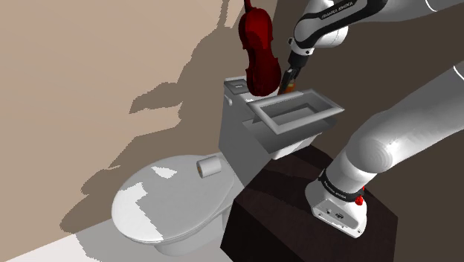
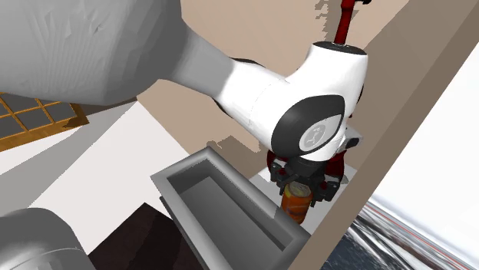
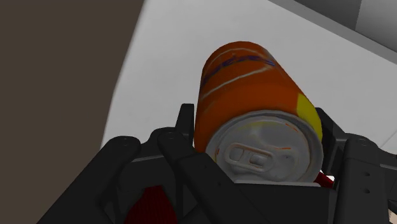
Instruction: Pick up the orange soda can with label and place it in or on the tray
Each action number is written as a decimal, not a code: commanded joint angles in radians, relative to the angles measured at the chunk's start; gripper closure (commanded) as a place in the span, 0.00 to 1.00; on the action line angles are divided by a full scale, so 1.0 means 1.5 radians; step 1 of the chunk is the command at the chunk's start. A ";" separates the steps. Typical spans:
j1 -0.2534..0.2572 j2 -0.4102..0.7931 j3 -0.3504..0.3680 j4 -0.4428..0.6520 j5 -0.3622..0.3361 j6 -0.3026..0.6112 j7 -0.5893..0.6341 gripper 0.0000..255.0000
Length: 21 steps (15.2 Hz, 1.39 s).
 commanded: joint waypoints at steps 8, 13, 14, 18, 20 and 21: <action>-0.002 -0.033 0.010 0.038 -0.005 -0.070 0.006 1.00; -0.002 -0.051 0.017 0.069 -0.006 -0.119 0.009 1.00; -0.002 -0.054 0.018 0.075 -0.006 -0.128 0.009 1.00; -0.002 -0.065 0.023 0.103 -0.005 -0.166 0.011 1.00; -0.001 -0.069 0.026 0.117 -0.005 -0.185 0.011 1.00; -0.001 -0.071 0.027 0.125 -0.005 -0.194 0.011 1.00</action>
